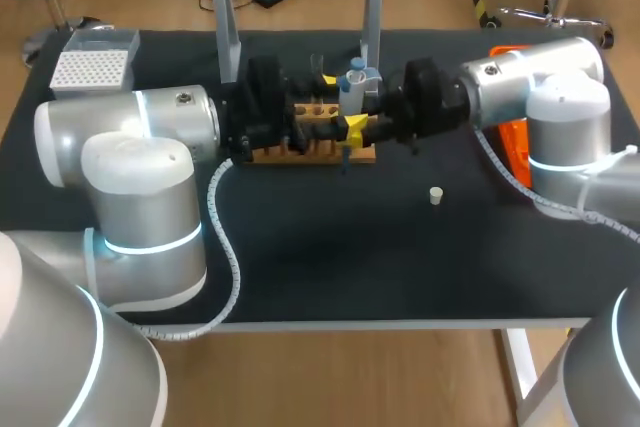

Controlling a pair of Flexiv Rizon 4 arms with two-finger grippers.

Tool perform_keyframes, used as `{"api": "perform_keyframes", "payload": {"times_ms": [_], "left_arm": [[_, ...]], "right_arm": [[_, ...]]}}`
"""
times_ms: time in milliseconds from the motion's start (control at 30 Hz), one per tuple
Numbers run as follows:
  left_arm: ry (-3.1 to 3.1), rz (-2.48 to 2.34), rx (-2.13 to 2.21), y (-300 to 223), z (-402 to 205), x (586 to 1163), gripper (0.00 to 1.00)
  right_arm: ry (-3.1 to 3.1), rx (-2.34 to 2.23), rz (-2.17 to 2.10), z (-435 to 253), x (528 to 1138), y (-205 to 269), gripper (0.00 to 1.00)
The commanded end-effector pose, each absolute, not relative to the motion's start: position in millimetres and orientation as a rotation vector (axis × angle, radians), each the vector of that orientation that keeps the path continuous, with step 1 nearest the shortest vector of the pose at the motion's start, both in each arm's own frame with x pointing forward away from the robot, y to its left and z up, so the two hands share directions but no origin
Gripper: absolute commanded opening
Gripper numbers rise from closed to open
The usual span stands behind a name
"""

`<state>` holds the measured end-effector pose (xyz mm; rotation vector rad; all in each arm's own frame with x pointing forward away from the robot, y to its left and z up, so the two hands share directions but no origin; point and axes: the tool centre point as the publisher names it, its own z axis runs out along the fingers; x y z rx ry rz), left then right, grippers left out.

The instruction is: Invert the test tube, pick up the pipette, mount the tip to pipette, aspirate from beaker and dispense into the tube, eject the tip, return the pipette, and cap with the stopper.

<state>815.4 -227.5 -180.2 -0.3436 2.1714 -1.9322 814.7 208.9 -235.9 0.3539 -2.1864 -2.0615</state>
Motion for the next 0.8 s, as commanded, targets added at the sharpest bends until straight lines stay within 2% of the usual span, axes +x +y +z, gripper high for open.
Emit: {"api": "perform_keyframes", "payload": {"times_ms": [33,533,600,633,800], "left_arm": [[2.17,-1.929,-0.347,-229.1,-180.6,815.1,0.0],[2.17,-1.929,-0.347,-229.1,-180.6,815.1,0.0],[2.17,-1.929,-0.347,-229.1,-180.6,815.1,0.0],[2.17,-1.929,-0.347,-229.1,-180.6,815.1,0.0],[2.17,-1.929,-0.347,-229.1,-180.6,815.1,0.0]], "right_arm": [[-2.188,0.353,-2.062,-235.9,813.5,209.1,0.0],[-2.201,0.37,-2.058,-233.4,813.5,210.1,0.0],[-2.209,0.375,-2.055,-232.8,812.9,209.6,0.82],[-2.209,0.376,-2.054,-232.6,812.7,209.1,1.0],[-2.214,0.382,-2.048,-231.8,813.0,203.0,1.0]]}}
